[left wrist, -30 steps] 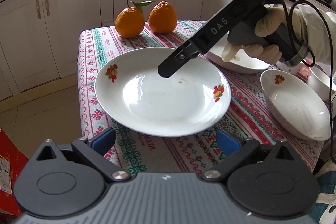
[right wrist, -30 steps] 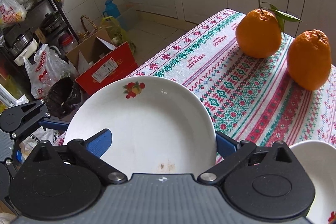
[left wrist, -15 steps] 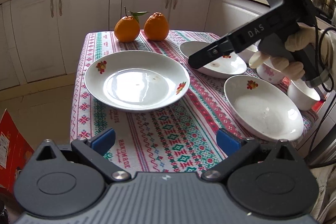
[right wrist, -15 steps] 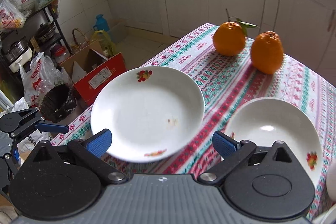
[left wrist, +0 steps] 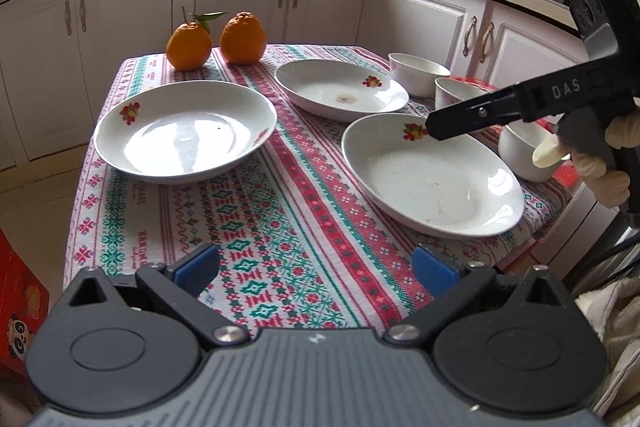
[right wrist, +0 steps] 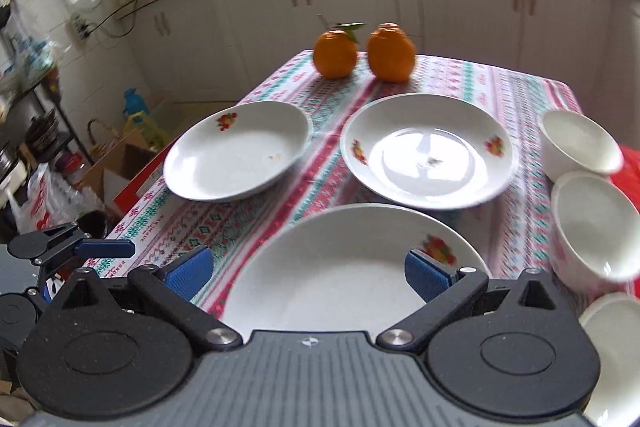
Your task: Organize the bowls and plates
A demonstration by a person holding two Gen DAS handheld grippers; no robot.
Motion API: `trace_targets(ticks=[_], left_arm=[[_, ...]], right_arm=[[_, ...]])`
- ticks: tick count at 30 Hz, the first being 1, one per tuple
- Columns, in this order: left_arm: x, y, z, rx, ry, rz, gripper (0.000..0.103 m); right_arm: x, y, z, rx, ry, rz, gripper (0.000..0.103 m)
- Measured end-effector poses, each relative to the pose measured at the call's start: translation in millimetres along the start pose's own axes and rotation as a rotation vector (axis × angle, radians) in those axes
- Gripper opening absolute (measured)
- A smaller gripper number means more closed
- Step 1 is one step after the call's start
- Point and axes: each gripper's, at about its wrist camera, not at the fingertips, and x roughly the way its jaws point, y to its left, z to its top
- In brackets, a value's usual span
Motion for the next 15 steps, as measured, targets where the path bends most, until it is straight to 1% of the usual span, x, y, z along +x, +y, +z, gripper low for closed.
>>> trace_targets(ticks=[3,8,15], left_arm=[[5.7,-10.0,1.2,0.045,0.009,-0.024,0.102],[22.8,-22.4,0.7,0.1,0.045,-0.069,0.102],[46.2,-35.1,6.4,0.158,0.07,-0.131,0.102]], right_arm=[[-11.6,-10.0,-9.9,0.029,-0.013,-0.025,0.103],[-17.0,-21.7,-16.8,0.042,0.001,-0.063,0.103],[-13.9,-35.5,-14.7,0.051,0.031,-0.067,0.103]])
